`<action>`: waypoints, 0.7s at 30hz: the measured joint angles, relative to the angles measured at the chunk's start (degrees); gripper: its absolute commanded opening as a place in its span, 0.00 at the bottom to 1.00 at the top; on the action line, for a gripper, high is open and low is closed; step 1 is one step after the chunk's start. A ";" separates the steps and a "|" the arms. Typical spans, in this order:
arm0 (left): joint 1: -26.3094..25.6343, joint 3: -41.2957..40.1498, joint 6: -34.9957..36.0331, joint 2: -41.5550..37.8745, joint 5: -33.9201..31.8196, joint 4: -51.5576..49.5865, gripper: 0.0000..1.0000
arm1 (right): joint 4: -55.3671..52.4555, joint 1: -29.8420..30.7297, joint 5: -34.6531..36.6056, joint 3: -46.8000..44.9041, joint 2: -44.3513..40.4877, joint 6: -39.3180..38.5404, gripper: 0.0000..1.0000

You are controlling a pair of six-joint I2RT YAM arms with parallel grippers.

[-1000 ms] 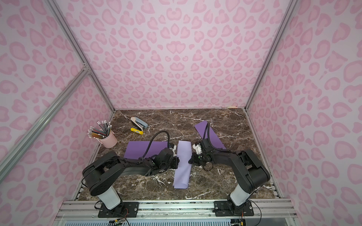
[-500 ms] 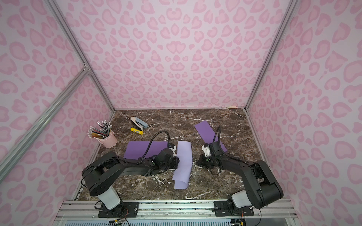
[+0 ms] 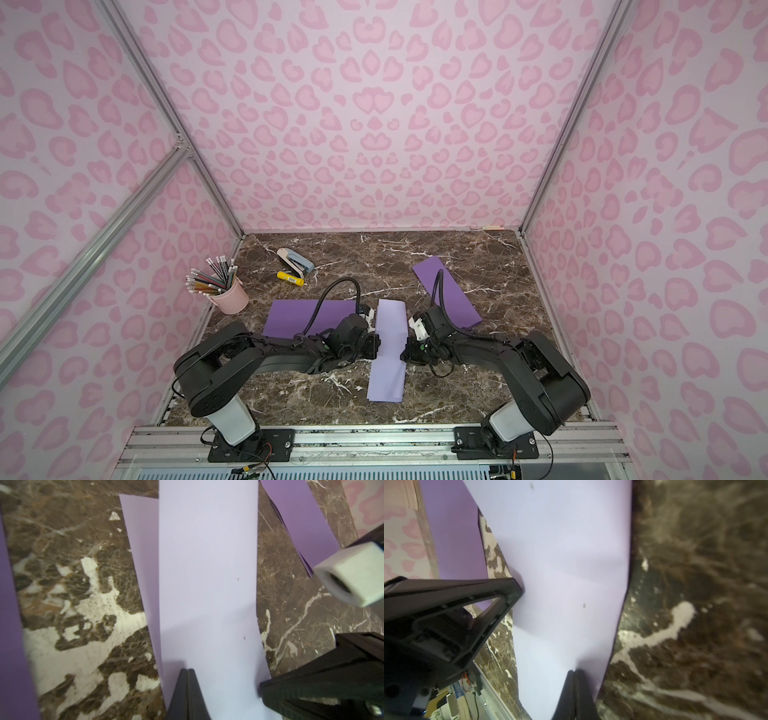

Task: Fold the rectangular paper in half along the long edge
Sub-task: Fold the paper at the center of the board.

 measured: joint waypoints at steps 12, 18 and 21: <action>-0.09 0.26 0.15 0.55 0.07 0.39 0.04 | -7.69 -2.67 1.51 -0.39 -8.81 -1.31 0.00; -0.09 0.61 0.15 1.38 0.24 1.03 0.04 | -6.54 3.89 2.01 3.04 -5.03 0.33 0.00; -0.20 1.49 0.15 1.99 0.31 1.20 0.04 | -6.23 4.59 2.19 3.56 -3.34 1.73 0.00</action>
